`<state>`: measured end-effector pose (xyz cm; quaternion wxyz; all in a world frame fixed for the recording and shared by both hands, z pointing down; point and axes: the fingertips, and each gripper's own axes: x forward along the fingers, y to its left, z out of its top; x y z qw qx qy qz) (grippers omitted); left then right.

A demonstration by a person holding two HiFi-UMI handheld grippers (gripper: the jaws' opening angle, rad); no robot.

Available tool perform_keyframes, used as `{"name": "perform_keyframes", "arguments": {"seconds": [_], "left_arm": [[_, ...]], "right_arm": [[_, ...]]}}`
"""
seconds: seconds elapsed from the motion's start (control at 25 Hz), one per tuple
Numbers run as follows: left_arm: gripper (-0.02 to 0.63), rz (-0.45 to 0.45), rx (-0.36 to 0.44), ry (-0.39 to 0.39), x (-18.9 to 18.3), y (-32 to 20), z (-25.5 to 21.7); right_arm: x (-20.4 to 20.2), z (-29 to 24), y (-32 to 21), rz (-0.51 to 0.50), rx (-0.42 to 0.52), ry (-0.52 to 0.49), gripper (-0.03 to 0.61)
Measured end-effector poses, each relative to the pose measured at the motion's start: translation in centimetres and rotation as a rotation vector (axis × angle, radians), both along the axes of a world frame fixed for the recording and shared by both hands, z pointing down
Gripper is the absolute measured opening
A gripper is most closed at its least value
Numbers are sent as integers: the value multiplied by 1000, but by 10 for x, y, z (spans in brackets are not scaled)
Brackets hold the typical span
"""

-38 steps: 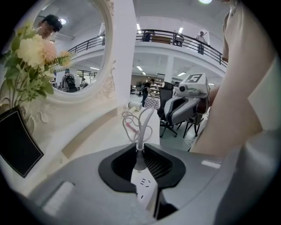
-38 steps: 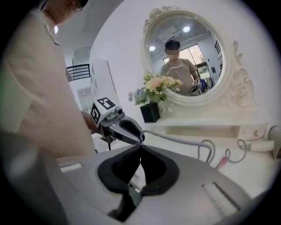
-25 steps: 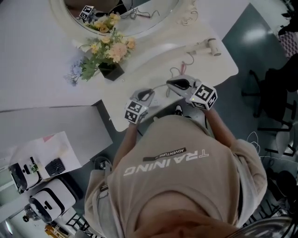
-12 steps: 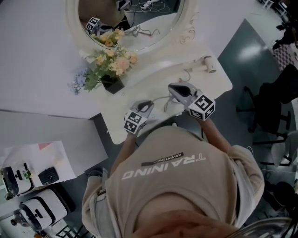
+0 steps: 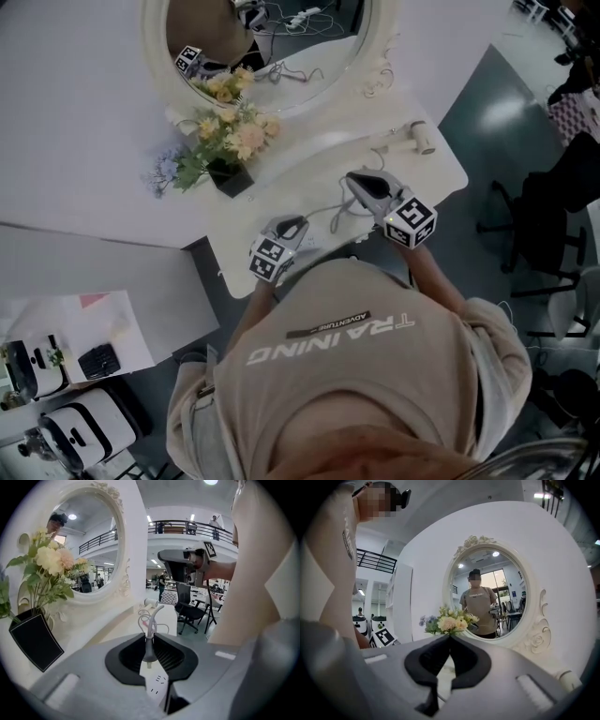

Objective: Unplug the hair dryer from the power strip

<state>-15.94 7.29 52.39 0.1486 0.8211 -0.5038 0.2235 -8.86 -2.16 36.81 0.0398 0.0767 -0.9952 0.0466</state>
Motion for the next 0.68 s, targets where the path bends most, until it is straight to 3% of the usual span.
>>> {"name": "perform_keyframes", "arguments": {"seconds": [0.24, 0.68], "left_arm": [[57, 20, 10, -4, 6, -1, -2], [57, -6, -4, 26, 5, 15, 7]], "right_arm": [[11, 5, 0, 40, 17, 30, 5], [5, 12, 12, 16, 22, 38, 5]]}}
